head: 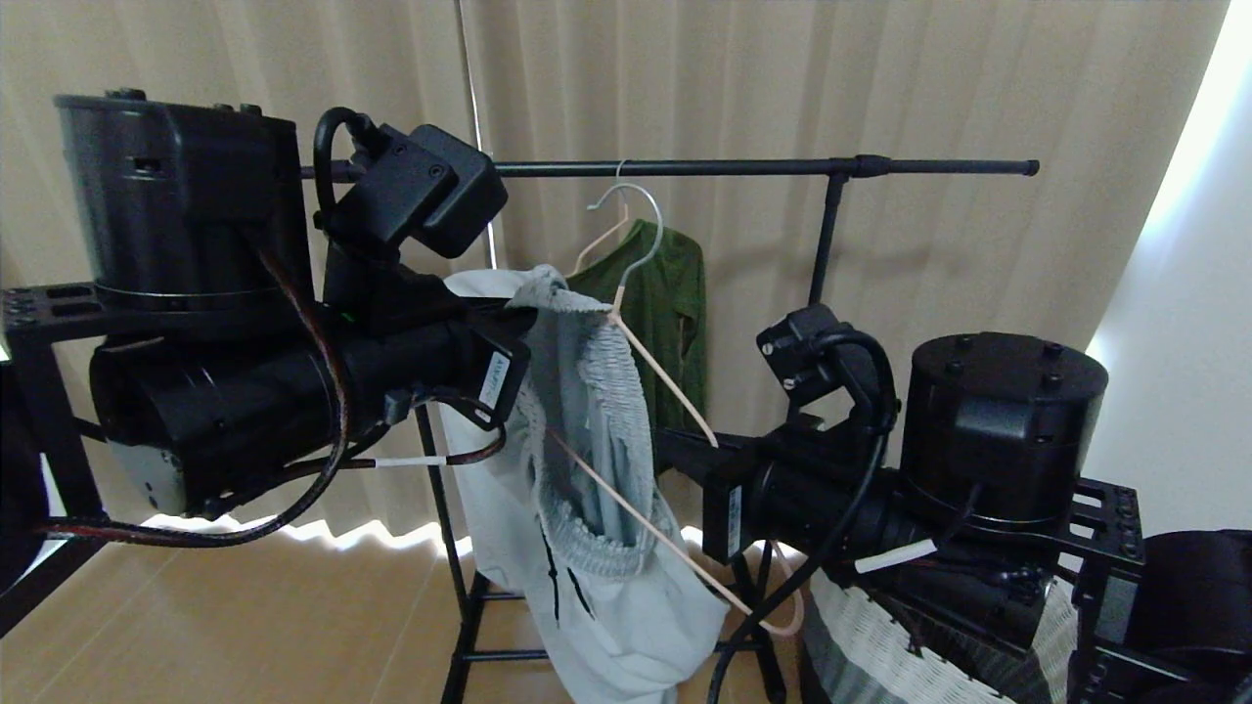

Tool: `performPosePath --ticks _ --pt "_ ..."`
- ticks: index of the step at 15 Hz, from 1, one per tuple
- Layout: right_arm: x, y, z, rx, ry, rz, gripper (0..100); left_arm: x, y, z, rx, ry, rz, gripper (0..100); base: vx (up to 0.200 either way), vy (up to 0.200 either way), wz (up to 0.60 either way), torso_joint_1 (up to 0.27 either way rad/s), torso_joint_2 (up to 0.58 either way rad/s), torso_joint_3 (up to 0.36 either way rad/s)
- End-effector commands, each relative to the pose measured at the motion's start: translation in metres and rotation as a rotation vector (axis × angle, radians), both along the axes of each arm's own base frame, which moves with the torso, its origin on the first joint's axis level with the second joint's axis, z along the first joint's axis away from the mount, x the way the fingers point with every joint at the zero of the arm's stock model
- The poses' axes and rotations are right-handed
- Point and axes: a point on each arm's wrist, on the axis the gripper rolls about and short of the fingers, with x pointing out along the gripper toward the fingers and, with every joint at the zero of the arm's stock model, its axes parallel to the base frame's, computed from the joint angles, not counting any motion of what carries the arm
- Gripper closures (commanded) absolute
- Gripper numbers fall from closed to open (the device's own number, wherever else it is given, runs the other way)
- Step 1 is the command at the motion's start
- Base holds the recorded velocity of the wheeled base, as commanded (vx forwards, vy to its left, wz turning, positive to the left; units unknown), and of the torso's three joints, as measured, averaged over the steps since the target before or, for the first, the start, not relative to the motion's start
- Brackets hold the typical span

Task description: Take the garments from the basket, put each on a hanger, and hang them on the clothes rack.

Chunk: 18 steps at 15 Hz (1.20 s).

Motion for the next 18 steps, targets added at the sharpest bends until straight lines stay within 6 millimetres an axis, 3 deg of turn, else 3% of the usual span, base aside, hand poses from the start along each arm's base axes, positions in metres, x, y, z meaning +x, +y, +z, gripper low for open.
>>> performPosePath --ticks 1,5,10,11,14,18 --pt "-0.002 -0.003 0.005 0.012 -0.010 0.000 100 -0.001 0.000 -0.001 0.002 0.003 -0.002 100 0.000 0.000 0.00 0.000 0.00 0.000" --pt "-0.002 -0.002 0.010 0.056 -0.045 0.023 100 -0.007 -0.003 -0.016 0.020 0.049 -0.074 100 0.000 0.000 0.00 0.000 0.00 0.000" --pt "-0.002 -0.002 0.012 0.066 -0.052 0.023 100 -0.010 -0.003 -0.019 0.026 0.059 -0.095 100 0.000 0.000 0.00 0.000 0.00 0.000" --pt "-0.002 -0.002 0.012 0.068 -0.053 0.023 100 -0.011 -0.004 -0.019 0.027 0.060 -0.101 0 0.000 0.000 0.00 0.000 0.00 0.000" --pt "-0.004 -0.004 0.016 0.078 -0.062 0.023 100 -0.013 -0.005 -0.020 0.027 0.060 -0.107 0 0.000 0.000 0.00 0.000 0.00 0.000" --pt "0.000 -0.011 0.020 0.087 -0.073 -0.003 100 -0.030 0.007 -0.020 0.007 0.066 -0.181 0 0.000 0.000 0.00 0.000 0.00 0.000"
